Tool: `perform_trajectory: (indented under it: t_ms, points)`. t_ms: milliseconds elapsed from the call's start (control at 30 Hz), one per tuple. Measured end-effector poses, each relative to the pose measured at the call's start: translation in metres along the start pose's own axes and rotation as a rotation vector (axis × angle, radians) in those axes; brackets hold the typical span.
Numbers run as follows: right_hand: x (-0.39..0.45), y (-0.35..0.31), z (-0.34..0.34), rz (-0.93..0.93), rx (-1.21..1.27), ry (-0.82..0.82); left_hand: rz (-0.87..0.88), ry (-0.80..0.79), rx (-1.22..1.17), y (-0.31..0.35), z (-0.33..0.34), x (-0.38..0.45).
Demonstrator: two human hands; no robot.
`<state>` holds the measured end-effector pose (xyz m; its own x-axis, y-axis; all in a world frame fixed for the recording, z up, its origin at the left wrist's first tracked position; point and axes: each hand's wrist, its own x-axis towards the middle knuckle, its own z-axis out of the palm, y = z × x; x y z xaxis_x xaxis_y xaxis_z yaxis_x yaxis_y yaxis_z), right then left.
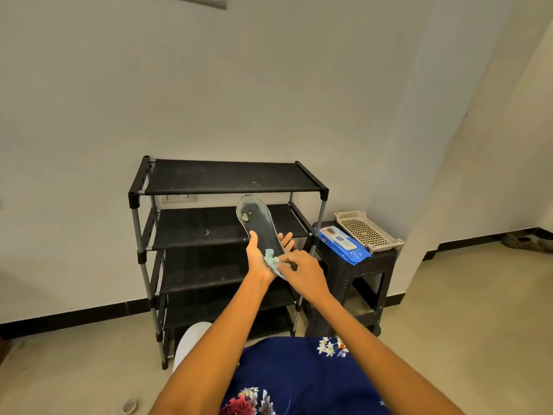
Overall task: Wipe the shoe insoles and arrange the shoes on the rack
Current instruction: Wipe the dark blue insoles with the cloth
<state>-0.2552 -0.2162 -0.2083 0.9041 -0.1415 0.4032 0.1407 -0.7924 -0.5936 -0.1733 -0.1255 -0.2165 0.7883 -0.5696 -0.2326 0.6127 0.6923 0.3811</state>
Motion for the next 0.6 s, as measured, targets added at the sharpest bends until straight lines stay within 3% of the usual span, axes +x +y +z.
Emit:
perform_trajectory:
  t_ms: [100,333,500,600]
  points:
    - [0.011,0.012,-0.005,0.111,-0.027,0.119,-0.013,0.01,0.05,-0.002,0.004,0.006]
    - [0.007,0.009,0.004,0.13,0.048,0.004,-0.032,0.039,0.027,-0.007,0.005,0.03]
    - [0.046,0.028,-0.017,0.304,0.098,0.208,-0.062,0.005,0.157,-0.022,0.012,0.04]
    - [0.053,0.045,-0.017,0.307,-0.124,-0.002,-0.099,0.017,0.155,-0.035,0.013,0.048]
